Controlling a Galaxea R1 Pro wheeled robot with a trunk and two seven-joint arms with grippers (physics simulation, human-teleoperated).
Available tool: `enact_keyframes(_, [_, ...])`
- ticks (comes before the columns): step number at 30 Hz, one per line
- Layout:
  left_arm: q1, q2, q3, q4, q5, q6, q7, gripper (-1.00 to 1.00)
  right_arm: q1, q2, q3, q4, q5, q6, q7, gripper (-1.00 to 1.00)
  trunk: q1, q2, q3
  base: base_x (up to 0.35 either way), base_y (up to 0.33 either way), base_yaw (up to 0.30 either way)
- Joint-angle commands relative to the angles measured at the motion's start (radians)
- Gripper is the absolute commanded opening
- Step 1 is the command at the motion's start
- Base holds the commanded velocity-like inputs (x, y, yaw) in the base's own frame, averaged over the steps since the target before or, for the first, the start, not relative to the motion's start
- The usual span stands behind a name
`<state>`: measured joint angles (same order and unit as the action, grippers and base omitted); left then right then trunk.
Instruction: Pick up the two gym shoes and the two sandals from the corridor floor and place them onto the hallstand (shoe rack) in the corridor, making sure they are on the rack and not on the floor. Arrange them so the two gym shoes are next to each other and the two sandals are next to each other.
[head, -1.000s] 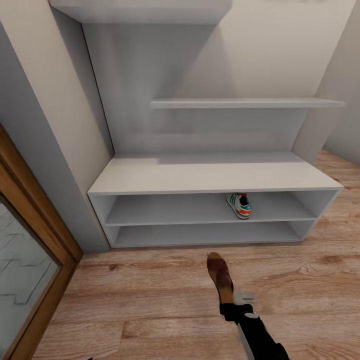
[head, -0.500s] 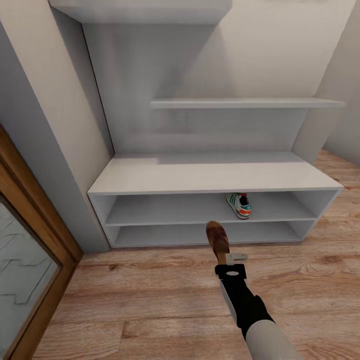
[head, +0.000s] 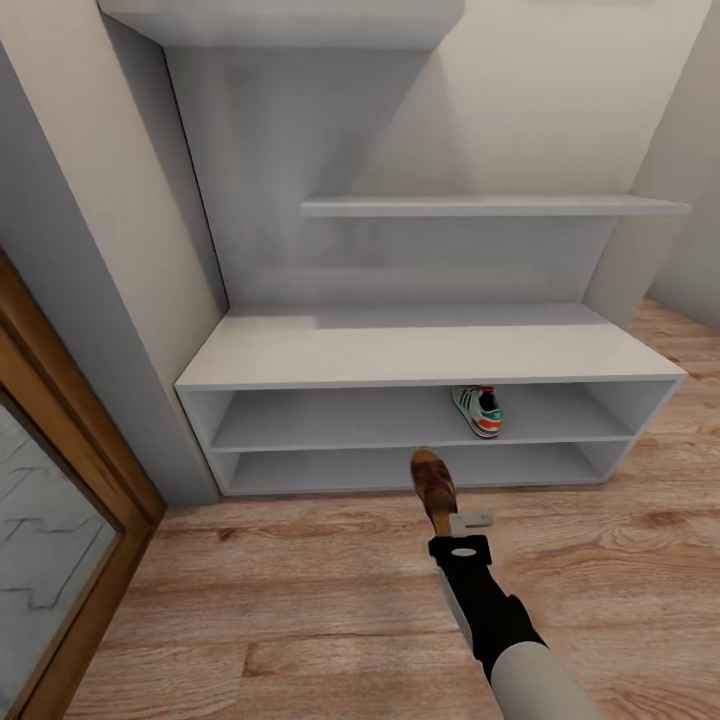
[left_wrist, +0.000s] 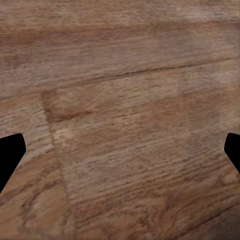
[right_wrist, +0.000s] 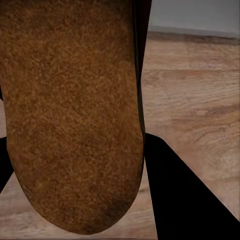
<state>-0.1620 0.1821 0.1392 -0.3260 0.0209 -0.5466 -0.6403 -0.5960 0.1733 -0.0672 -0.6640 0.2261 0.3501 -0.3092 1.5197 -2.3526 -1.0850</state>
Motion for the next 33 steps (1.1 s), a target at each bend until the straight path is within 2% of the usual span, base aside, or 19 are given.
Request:
enact_keyframes(1, [-0.001,-0.001,0.007,0.002,0.002,0.002,-0.01,1.0,-0.001,0.001,-0.004,0.004,0.009,0.005,0.0,-1.0,0.0,0.0,-0.001,0.0,0.0,0.0])
enact_keyframes(13, [-0.001,-0.002,0.008,0.003,0.001,0.003,-0.012,1.0,-0.001,0.001,-0.006,0.009,0.007,0.003,0.001,-1.0,0.0,0.0,-0.001,0.163,0.1,0.0])
enact_keyframes(21, [-0.001,-0.003,0.007,0.004,0.001,0.001,-0.01,1.0,0.0,0.001,-0.006,0.009,0.007,0.003,0.001,-1.0,0.0,0.0,-0.008,0.285,0.161,0.035])
enact_keyframes(33, [-0.001,-0.003,0.007,0.004,0.001,0.001,-0.01,1.0,0.0,0.001,-0.006,0.009,0.007,0.003,-0.001,-1.0,0.0,0.0,-0.016,0.334,0.015,0.026])
